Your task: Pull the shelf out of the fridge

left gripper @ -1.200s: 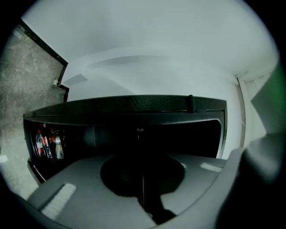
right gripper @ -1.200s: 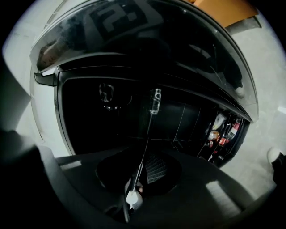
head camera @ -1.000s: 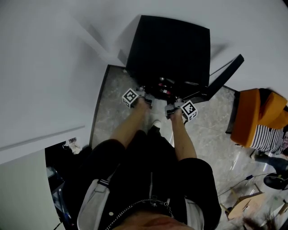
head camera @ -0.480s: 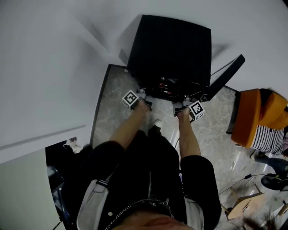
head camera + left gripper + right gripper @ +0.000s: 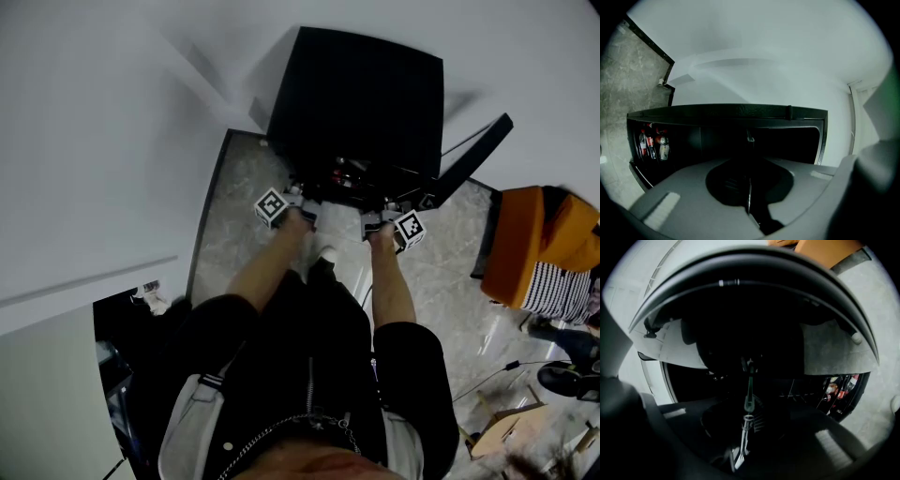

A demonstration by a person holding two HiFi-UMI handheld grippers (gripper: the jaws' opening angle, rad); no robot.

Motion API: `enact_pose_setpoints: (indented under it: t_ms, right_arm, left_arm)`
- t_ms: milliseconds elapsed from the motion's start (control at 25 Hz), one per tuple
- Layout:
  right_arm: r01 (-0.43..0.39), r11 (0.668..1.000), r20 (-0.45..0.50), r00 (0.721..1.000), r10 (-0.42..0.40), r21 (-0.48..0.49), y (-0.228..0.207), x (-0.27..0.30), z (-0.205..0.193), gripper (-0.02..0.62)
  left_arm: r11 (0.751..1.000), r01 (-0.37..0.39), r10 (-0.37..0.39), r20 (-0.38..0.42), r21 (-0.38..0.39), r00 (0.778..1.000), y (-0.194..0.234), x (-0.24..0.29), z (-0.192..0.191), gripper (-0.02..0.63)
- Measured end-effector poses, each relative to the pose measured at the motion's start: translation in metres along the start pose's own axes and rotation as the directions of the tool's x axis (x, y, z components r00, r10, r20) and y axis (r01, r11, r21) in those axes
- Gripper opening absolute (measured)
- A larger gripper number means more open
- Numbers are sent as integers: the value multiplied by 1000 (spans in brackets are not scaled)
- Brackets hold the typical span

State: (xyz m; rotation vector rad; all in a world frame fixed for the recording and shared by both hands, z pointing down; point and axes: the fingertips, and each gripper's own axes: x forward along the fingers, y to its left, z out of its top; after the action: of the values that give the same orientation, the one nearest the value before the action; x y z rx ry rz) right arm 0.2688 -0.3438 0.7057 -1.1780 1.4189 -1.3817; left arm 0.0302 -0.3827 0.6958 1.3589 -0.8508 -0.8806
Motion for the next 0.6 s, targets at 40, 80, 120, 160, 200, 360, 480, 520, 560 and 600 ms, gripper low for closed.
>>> enact_pose_setpoints:
  t_ms: [40,80,120,160,200,360,480,520,560,600]
  right_arm:
    - [-1,1000,0,1000,1,2,0,-1,0,21]
    - [-1,1000,-1,1000,1,6,-1,-2,-1,20]
    - [-1,1000,-1,1000,1,8,-1,-3,-1,20]
    - [-1,1000,-2,1000,1,10,-1,-5,-3,20]
    - [-1,1000,-3,1000,1,10,-1,-7,-4,20]
    - [-10,1000,-5,1000,10,16,1,-12,-5,20]
    - [-10,1000,-4,1000,10,14,-1,-16,-7,20]
    - [-8,1000,-3,1000,8,15,-1,-18,-8,20]
    - [-7,1000,-3,1000,7,16,-1,-19,-9,19]
    - [-7,1000,-2,1000,7,17,-1,-19,-9,20]
  left_arm:
    - [1000,0,0,1,1,1000,1,-1,0,21]
    - [1000,4,-4,2,1,1000,0,-3,-1,21]
    - [1000,8,-8,3,2,1000,0,-5,-1,21]
    - [1000,10,-10,3,4,1000,-1,-7,-1,21]
    - [1000,12,-12,3,6,1000,-1,-9,-1,21]
    - [1000,5,-5,1,12,1000,0,-14,-3,21]
    - [1000,14,-14,0,5,1000,-2,-18,-5,21]
    - [1000,14,-14,1,4,1000,-2,-20,-5,21]
    - [1000,11,-11,3,3,1000,-2,-21,-5,21]
    - [1000,9,-9,6,3,1000,-2,-22,-4,21]
